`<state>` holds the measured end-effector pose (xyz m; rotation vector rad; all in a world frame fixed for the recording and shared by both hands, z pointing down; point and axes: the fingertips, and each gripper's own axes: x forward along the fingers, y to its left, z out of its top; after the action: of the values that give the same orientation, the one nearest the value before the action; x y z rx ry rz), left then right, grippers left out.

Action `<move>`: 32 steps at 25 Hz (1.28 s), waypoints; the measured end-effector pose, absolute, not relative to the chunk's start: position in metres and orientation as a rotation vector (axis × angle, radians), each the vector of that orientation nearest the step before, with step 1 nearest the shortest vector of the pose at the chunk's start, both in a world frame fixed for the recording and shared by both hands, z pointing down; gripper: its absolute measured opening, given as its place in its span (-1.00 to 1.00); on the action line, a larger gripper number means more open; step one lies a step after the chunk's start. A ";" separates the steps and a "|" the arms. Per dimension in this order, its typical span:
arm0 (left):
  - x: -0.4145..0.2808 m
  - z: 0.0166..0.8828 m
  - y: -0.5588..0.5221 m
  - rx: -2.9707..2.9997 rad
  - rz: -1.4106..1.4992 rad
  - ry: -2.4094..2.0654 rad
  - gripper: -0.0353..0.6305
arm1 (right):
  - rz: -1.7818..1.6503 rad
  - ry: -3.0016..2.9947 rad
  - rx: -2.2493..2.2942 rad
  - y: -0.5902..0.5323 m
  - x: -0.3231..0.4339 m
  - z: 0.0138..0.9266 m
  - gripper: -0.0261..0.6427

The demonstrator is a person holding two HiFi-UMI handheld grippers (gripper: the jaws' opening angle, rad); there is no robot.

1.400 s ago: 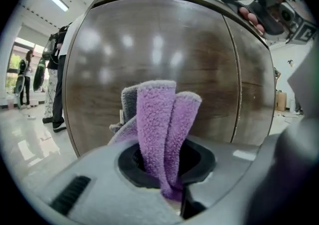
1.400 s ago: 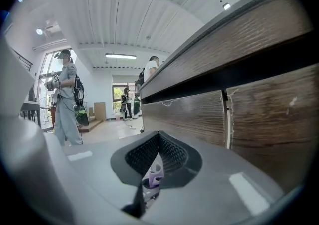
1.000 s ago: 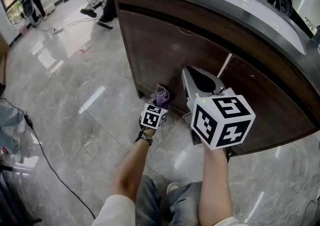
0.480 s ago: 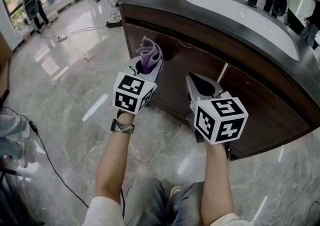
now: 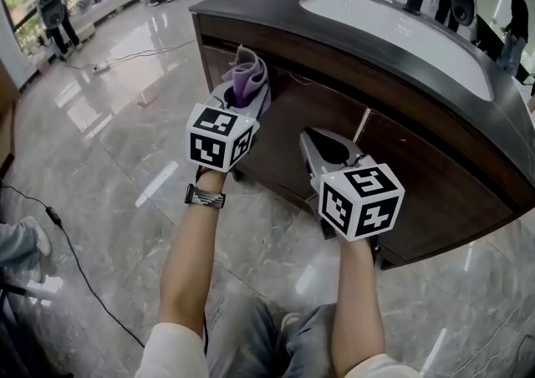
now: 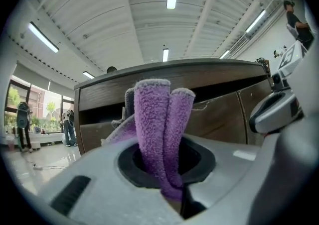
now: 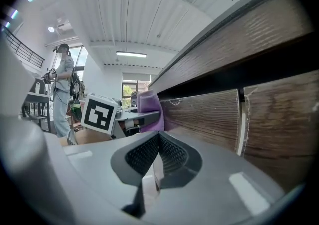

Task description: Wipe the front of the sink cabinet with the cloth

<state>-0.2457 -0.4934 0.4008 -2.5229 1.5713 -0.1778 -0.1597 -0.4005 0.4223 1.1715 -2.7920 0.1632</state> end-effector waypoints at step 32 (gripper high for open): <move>-0.317 0.784 -0.533 -2.826 -0.523 2.319 -0.73 | 0.182 -2.847 1.042 -0.396 -0.203 0.418 -0.90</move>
<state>-0.3169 -0.5328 0.7843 -2.8259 2.3193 -0.5235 -0.2032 -0.3965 0.4176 1.0423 -2.8474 0.1822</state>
